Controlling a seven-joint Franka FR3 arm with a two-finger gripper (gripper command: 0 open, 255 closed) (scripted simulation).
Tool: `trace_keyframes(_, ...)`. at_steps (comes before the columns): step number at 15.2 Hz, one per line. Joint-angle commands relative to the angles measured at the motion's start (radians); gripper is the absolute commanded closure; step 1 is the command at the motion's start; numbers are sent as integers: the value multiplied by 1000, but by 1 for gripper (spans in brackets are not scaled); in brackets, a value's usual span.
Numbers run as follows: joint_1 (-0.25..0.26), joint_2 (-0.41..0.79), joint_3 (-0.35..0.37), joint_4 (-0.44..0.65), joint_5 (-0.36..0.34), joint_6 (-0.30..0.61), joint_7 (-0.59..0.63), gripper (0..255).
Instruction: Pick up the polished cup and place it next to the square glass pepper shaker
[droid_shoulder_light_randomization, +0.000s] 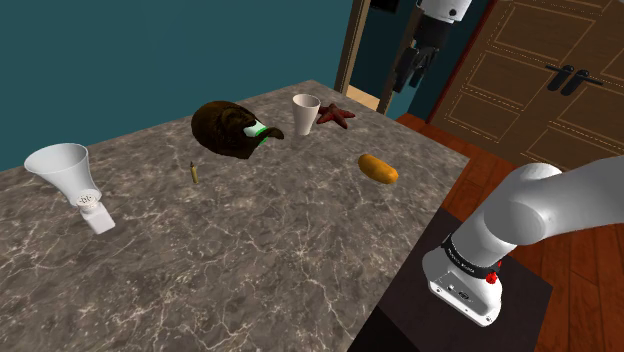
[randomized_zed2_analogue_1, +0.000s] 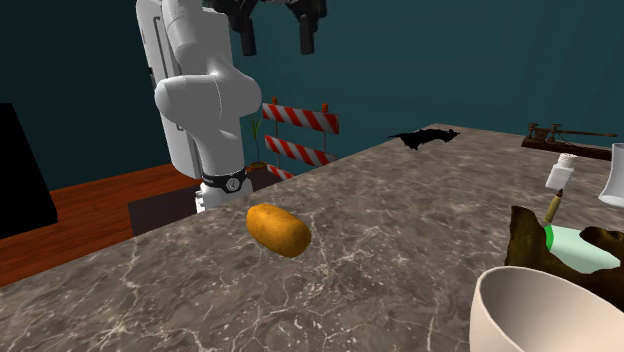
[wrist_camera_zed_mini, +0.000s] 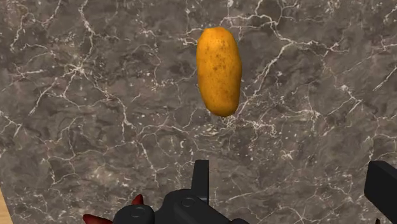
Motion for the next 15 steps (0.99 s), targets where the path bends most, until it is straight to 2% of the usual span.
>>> trace_keyframes(1,0,70,-5,13,6,60,0,0)
trace_keyframes(8,4,320,-21,106,37,224,-3,0)
trace_keyframes(15,6,581,-35,265,82,333,-14,0)
